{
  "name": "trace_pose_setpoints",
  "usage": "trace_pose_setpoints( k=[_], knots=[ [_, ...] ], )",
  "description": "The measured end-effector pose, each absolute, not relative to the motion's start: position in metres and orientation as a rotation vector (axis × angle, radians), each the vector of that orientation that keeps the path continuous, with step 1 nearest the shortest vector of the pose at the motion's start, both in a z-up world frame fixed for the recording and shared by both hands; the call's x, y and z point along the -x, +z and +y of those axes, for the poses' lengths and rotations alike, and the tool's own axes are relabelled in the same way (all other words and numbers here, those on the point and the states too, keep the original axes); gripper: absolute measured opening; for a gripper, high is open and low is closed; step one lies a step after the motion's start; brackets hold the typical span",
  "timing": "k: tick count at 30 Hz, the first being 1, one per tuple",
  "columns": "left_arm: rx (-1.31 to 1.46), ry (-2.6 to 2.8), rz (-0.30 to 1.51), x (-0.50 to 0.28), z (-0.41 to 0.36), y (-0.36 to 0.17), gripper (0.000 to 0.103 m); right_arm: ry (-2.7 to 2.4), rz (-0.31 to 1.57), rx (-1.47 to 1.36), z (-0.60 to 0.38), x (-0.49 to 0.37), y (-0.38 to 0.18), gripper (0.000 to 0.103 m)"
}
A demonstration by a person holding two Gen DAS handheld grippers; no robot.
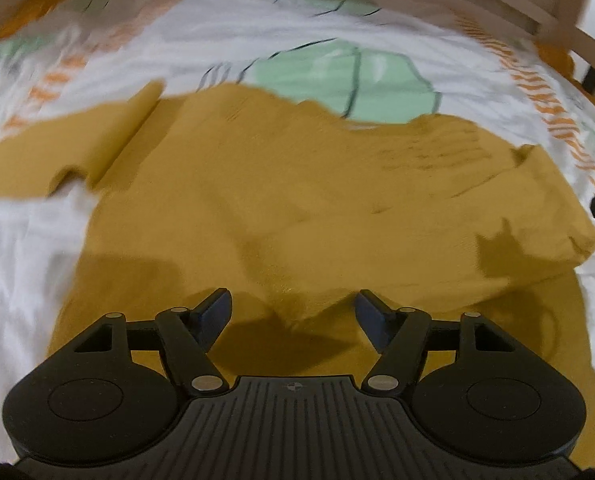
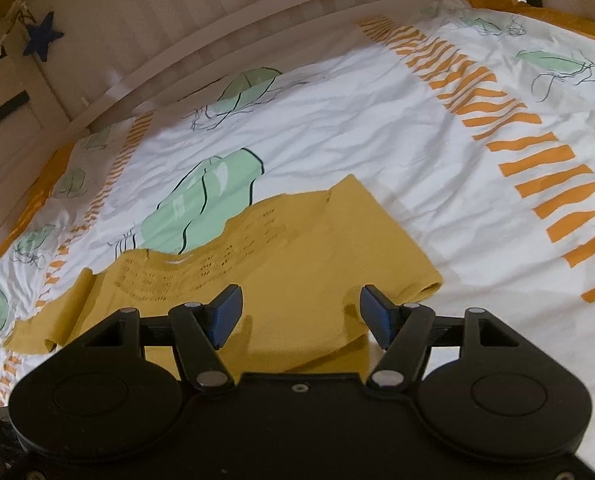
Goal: Fold small clothes
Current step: 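Fold the held sleeve across the sweater body with the right gripper, then open, then close the left gripper on the other sleeve cuff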
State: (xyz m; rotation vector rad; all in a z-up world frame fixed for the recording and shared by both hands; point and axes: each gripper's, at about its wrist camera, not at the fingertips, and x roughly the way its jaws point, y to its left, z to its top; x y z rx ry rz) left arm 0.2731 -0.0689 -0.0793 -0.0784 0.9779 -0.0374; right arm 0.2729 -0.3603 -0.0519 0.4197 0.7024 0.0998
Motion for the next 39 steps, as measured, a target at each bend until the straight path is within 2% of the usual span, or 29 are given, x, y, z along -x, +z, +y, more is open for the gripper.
trace_pose_setpoints(
  k=[8,10,15,18,21,23,24,26,28,32,39],
  knots=[
    [0.226,-0.110,0.974,-0.277,-0.043,-0.080,0.067,0.128,0.726,-0.395,-0.350,-0.275,-0.057,0.070],
    [0.236,-0.132,0.973,-0.282,-0.043,-0.081,0.067,0.134,0.730,-0.390,-0.347,-0.275,-0.058,0.076],
    [0.286,-0.173,0.974,-0.299,-0.046,-0.087,0.067,0.151,0.724,-0.374,-0.342,-0.276,-0.059,0.077],
    [0.360,-0.202,0.978,-0.309,-0.045,-0.089,0.067,0.153,0.714,-0.369,-0.340,-0.276,-0.059,0.082],
    [0.391,-0.197,0.974,-0.313,-0.043,-0.090,0.054,0.160,0.711,-0.369,-0.338,-0.276,-0.059,0.083],
    [0.389,-0.178,0.970,-0.313,-0.040,-0.091,0.036,0.162,0.713,-0.366,-0.338,-0.276,-0.059,0.083],
    [0.386,-0.169,0.968,-0.313,-0.039,-0.091,0.031,0.163,0.715,-0.366,-0.337,-0.276,-0.060,0.083],
    [0.379,-0.177,0.948,-0.311,-0.037,-0.090,0.014,0.165,0.719,-0.363,-0.336,-0.277,-0.060,0.083],
    [0.380,-0.199,0.926,-0.308,-0.036,-0.086,0.008,0.166,0.723,-0.358,-0.334,-0.277,-0.061,0.083],
    [0.301,-0.219,0.858,-0.303,-0.043,-0.067,0.007,0.166,0.732,-0.351,-0.331,-0.277,-0.063,0.083],
    [0.105,-0.237,0.685,-0.322,-0.046,-0.004,0.007,0.173,0.724,-0.351,-0.330,-0.276,-0.062,0.083]
  ],
)
